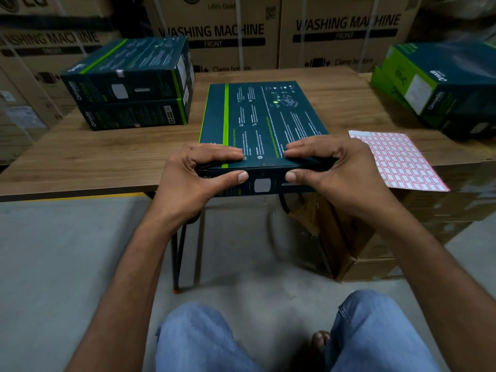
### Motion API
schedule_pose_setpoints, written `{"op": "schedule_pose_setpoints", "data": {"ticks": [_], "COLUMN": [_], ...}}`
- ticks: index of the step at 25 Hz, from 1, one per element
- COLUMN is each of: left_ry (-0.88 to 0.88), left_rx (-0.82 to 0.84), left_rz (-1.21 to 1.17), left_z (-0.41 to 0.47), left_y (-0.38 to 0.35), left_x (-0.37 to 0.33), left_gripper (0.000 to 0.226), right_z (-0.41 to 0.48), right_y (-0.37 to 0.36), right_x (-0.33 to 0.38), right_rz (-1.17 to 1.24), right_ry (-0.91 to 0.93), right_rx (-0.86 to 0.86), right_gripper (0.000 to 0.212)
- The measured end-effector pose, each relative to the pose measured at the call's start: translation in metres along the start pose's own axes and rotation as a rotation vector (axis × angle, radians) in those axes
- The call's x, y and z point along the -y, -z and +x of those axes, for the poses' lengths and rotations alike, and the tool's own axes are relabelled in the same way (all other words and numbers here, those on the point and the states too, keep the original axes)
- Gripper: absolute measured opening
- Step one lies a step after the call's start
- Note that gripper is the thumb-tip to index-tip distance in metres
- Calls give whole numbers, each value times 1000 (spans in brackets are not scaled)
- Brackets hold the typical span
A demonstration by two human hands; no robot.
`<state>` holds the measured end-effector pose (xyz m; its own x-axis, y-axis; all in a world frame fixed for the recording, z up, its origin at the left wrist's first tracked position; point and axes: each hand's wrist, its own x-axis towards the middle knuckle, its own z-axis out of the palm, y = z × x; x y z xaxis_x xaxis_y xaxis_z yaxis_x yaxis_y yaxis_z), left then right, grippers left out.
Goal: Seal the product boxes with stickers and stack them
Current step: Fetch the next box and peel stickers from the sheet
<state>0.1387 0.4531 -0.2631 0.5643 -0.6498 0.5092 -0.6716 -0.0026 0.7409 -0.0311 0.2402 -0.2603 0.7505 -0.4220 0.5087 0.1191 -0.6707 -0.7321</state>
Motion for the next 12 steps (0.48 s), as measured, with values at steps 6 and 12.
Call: {"op": "schedule_pose_setpoints", "data": {"ticks": [6,12], "left_ry": [-85,-78], "left_rx": [-65,-67], "left_rz": [71,68], "left_z": [-2,-2], "left_y": [-7,-10], "left_x": [7,12], "left_gripper": [28,30], "right_z": [-1,-2], "right_y": [-3,-2], "right_x": [-13,-19], "right_rz": [-46,-76], "right_ry": [72,90], "right_rx": [-60,-44], "right_gripper": [33,36]}}
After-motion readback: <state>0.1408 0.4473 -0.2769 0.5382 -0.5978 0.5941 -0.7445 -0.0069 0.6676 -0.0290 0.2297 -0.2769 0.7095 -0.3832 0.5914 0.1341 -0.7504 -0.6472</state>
